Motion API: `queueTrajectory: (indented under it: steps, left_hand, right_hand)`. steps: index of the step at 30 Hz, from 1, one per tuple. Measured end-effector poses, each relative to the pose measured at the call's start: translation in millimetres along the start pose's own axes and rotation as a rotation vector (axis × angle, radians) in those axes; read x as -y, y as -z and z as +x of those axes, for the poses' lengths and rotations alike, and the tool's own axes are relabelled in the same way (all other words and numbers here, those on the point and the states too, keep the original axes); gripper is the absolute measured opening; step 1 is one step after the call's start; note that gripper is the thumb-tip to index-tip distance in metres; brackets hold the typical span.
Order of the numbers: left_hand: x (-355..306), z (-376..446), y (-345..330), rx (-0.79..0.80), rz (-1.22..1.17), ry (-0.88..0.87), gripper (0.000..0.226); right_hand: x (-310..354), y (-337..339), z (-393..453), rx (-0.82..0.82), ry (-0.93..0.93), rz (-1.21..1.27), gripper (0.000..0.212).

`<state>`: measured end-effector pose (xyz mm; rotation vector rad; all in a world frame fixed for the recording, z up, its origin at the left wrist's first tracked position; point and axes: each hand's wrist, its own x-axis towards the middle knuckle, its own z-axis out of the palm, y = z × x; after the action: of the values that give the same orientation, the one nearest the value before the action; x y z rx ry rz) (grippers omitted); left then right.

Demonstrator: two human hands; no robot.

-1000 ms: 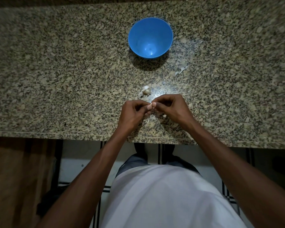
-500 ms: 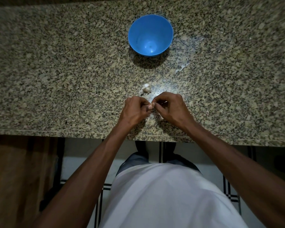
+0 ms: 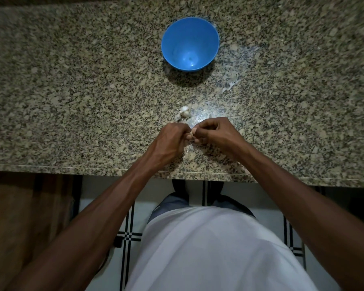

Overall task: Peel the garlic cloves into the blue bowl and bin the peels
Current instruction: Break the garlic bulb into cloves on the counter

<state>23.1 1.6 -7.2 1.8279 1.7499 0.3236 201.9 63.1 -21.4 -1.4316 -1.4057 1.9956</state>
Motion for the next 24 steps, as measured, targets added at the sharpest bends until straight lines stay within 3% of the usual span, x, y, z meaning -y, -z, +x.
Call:
queueTrajectory:
  steps: [6,12,24]
  left_hand:
    - [1.1,1.0,-0.7,-0.039,-0.074,0.084,0.016]
    - [0.3,-0.1,-0.6,-0.056,-0.266,0.252,0.013]
    - [-1.5,2.1,-3.1,-0.005,-0.367,0.257,0.014]
  right_hand:
    - [7.3,-3.3,7.2,-0.003,-0.063,0.0,0.012]
    - [8.0,-6.8,2.0,0.007,0.012,-0.05,0.019]
    - [1.8,3.0,-3.6,-0.026,0.112,-0.13,0.015]
